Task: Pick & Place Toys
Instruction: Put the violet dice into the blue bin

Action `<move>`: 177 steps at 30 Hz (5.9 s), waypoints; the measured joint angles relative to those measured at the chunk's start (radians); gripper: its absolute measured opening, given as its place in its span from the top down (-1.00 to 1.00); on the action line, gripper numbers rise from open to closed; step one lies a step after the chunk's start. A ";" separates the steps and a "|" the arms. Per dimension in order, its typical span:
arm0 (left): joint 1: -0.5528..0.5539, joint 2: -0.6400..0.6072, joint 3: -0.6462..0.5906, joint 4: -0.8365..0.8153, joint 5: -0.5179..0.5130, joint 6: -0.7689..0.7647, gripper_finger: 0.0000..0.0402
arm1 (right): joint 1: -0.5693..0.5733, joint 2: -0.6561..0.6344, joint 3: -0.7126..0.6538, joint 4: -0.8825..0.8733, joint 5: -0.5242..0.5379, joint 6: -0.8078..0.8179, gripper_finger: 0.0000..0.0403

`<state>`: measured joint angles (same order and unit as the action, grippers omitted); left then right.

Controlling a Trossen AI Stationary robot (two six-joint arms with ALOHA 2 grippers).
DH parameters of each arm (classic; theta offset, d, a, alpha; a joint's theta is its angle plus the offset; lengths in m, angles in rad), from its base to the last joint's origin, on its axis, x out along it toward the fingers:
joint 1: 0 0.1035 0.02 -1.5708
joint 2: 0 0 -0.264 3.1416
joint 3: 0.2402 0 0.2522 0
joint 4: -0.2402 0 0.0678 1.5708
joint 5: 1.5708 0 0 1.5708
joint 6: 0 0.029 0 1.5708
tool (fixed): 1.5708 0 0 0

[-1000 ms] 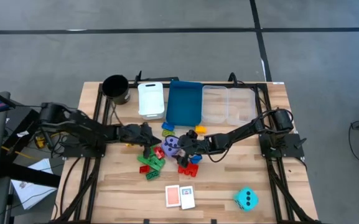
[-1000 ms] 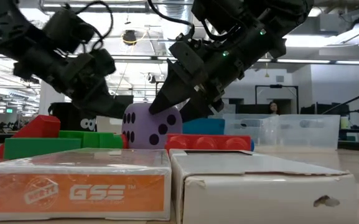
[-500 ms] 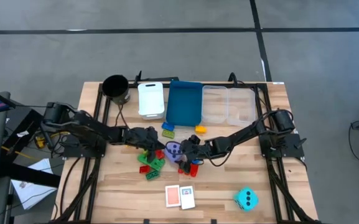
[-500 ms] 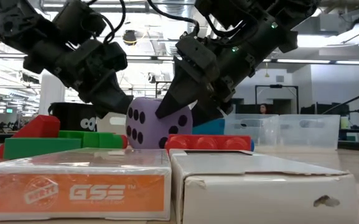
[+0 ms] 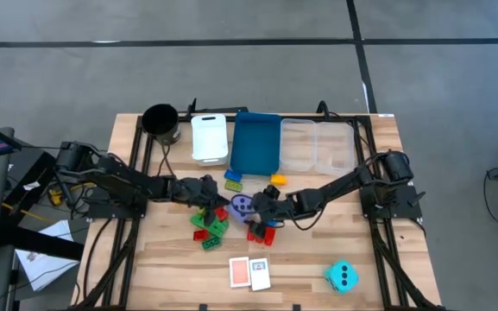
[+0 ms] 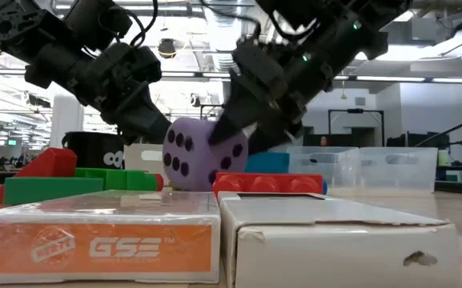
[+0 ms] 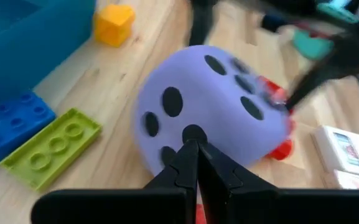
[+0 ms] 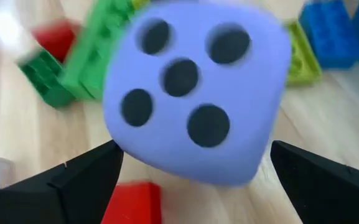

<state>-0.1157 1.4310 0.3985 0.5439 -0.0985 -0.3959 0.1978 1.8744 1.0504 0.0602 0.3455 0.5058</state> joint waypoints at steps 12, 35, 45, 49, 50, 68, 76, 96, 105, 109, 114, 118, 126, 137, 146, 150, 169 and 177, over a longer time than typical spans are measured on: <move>-0.046 0.002 -0.005 -0.074 -0.005 -0.114 1.00 | -0.005 -0.011 -0.001 -0.065 0.123 -0.019 -0.98; -0.089 0.000 0.000 -0.029 -0.028 -0.133 1.00 | 0.014 -0.011 0.003 -0.056 0.128 -0.077 -0.98; -0.087 -0.094 -0.001 -0.050 -0.032 -0.084 1.00 | 0.023 -0.011 0.002 -0.003 0.124 -0.105 -0.98; -0.085 -0.178 -0.001 -0.139 -0.037 -0.033 1.00 | 0.019 -0.011 0.002 0.007 0.124 -0.105 -0.98; -0.085 -0.199 -0.001 -0.173 -0.050 -0.028 1.00 | 0.017 -0.011 0.002 0.012 0.123 -0.107 -0.98; -0.048 -0.122 -0.002 -0.369 -0.219 -0.027 1.00 | -0.027 -0.011 0.002 0.053 0.073 -0.122 -0.98; -0.040 -0.087 -0.002 -0.287 -0.159 -0.028 1.00 | -0.043 -0.011 0.002 0.049 -0.014 -0.105 -0.98; -0.040 -0.087 -0.002 -0.229 -0.158 -0.028 1.00 | -0.075 -0.010 0.002 0.050 -0.057 -0.168 -0.98; -0.040 -0.087 -0.002 -0.212 -0.158 -0.027 1.00 | -0.099 -0.010 0.002 0.053 -0.139 -0.200 -0.98; -0.040 -0.087 -0.002 -0.203 -0.158 -0.027 1.00 | -0.103 -0.010 0.002 0.053 -0.173 -0.203 -0.98; -0.040 -0.087 -0.002 -0.193 -0.157 -0.027 1.00 | -0.103 -0.010 0.002 0.057 -0.174 -0.203 -0.98; -0.040 -0.087 -0.002 -0.164 -0.157 -0.027 1.00 | -0.103 -0.010 0.001 0.062 -0.176 -0.203 -0.98; -0.041 -0.087 -0.002 -0.159 -0.158 -0.027 1.00 | -0.124 0.023 0.002 0.104 -0.202 -0.204 -0.98; -0.041 -0.087 -0.006 -0.189 -0.156 -0.027 1.00 | -0.142 0.113 0.056 0.137 -0.278 -0.241 -0.92; -0.042 -0.090 -0.002 -0.200 -0.158 -0.027 1.00 | -0.142 0.081 0.061 0.098 -0.287 -0.217 -0.59; -0.042 -0.134 0.000 -0.259 -0.155 -0.027 0.96 | -0.141 0.082 0.063 0.100 -0.286 -0.173 -0.52; -0.042 -0.657 0.000 -0.550 -0.184 0.001 0.89 | -0.123 -0.060 0.059 0.053 -0.299 -0.233 -0.50; -0.042 -0.537 -0.001 -0.537 -0.194 -0.001 0.95 | -0.137 -0.265 0.059 -0.171 0.011 -0.304 -0.50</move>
<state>-0.1577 0.8937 0.3973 0.0066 -0.2922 -0.3972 0.0609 1.6091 1.1098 -0.1113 0.3566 0.2014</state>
